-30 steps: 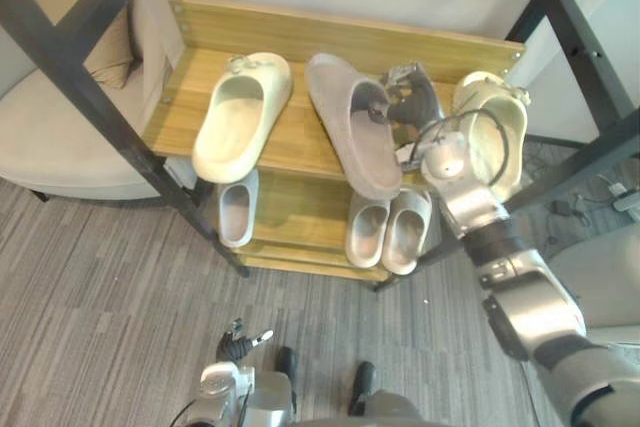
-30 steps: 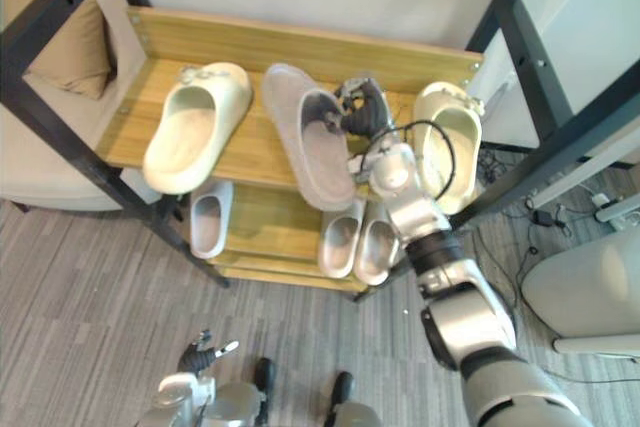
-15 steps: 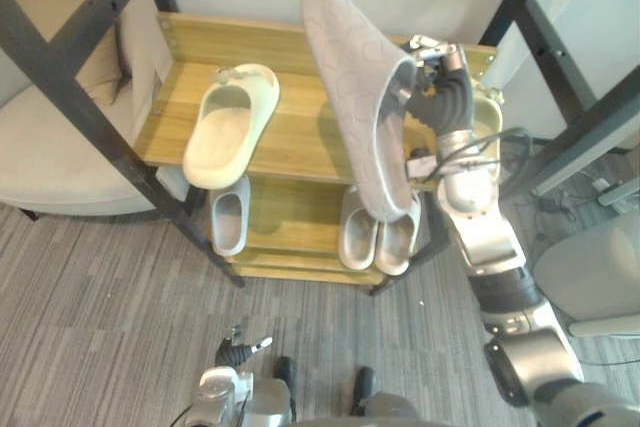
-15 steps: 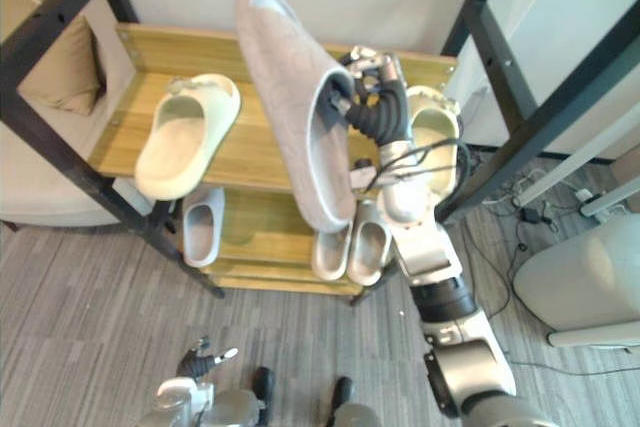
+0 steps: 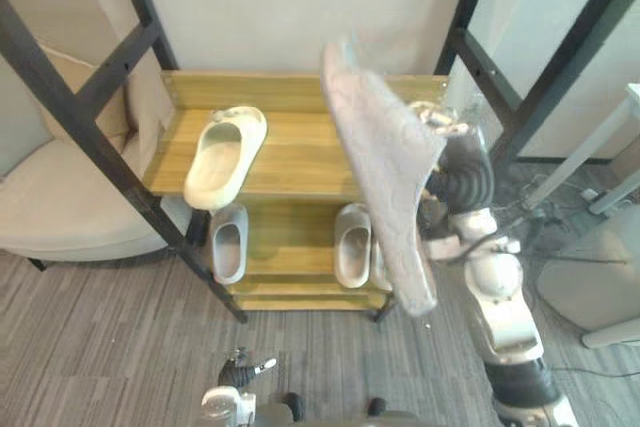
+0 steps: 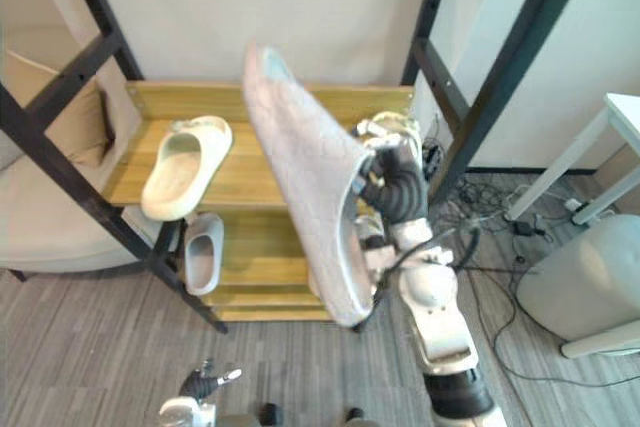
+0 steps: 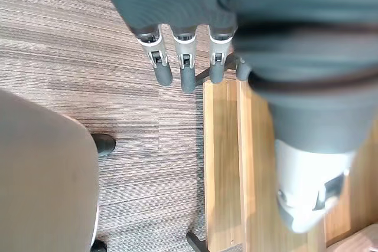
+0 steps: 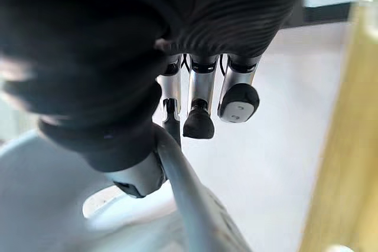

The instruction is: Organize the slippers on the shoe rack

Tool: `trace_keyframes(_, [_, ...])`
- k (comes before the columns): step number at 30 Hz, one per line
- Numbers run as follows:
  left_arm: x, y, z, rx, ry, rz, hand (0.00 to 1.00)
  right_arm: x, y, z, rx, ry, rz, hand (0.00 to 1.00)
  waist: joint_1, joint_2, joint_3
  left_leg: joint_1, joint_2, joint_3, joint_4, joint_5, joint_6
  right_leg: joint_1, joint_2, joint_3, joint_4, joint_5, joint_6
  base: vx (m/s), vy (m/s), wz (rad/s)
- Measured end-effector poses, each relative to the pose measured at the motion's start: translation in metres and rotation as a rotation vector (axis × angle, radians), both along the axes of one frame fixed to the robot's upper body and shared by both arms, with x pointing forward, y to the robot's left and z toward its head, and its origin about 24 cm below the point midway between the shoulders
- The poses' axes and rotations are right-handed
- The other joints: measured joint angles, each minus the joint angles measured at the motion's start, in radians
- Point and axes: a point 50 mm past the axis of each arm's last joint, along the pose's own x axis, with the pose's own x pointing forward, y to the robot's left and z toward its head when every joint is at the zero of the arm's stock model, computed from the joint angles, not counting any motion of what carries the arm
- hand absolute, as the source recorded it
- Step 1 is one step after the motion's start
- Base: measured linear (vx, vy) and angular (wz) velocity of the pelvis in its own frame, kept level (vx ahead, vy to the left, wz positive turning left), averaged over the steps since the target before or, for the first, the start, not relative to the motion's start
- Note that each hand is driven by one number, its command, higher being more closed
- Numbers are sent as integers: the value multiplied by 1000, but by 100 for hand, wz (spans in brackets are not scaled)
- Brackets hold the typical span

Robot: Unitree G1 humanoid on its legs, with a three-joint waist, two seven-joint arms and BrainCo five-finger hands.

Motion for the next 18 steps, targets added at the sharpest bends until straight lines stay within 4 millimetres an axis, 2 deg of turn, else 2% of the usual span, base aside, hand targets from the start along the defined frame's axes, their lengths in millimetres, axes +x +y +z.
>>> trace_keyframes(4, [0, -1, 0, -1, 1, -33, 0, -12, 8, -28, -25, 125, 99, 100, -9, 3, -2, 5, 0, 4, 0, 1, 2, 1, -1, 4, 4, -1, 2, -6, 5, -3])
trace_keyframes(6, [0, -2, 0, -7, 0, -39, 0, -16, 11, -35, -42, 155, 135, 100, -8, 5, 0, 0, 0, 12, 13, -5, -1, -20, -5, 15, 41, -18, 2, -24, 12, -9])
trace_keyframes(8, [3, -3, 1, -11, -13, -56, 0, -17, 14, -39, -55, 175, 165, 100, -9, 14, 10, -50, 7, 22, 112, -47, 6, -62, -10, 26, 111, -46, -1, -55, 20, -13])
trace_keyframes(9, [8, -6, 3, -14, -32, -79, 0, -17, 15, -42, -73, 188, 184, 100, -11, 32, 29, -116, 21, 24, 238, -103, 9, -101, -10, 30, 183, -75, 0, -78, 21, -6])
trace_keyframes(11, [20, -10, 6, -24, -62, -111, 0, -11, 16, -50, -94, 221, 196, 100, -12, 58, 76, -201, 41, 19, 386, -161, 13, -169, -12, 35, 307, -124, 0, -138, 26, 6])
trace_keyframes(12, [24, -10, 7, -24, -74, -115, 0, -9, 16, -52, -104, 231, 198, 100, -13, 61, 91, -226, 44, 16, 418, -175, 13, -196, -14, 37, 341, -138, 3, -246, 43, 14])
trace_keyframes(14, [44, -11, 15, -23, -130, -122, 0, -1, 17, -61, -161, 272, 205, 100, -12, 74, 158, -325, 50, 0, 543, -223, 7, -289, -27, 34, 474, -197, 3, -252, 36, 19])
trace_keyframes(18, [60, -6, 23, -23, -187, -105, 0, 7, 14, -62, -226, 268, 178, 100, -9, 71, 211, -423, 48, -17, 653, -254, 9, -386, -59, 16, 619, -258, -6, -136, -21, 21])
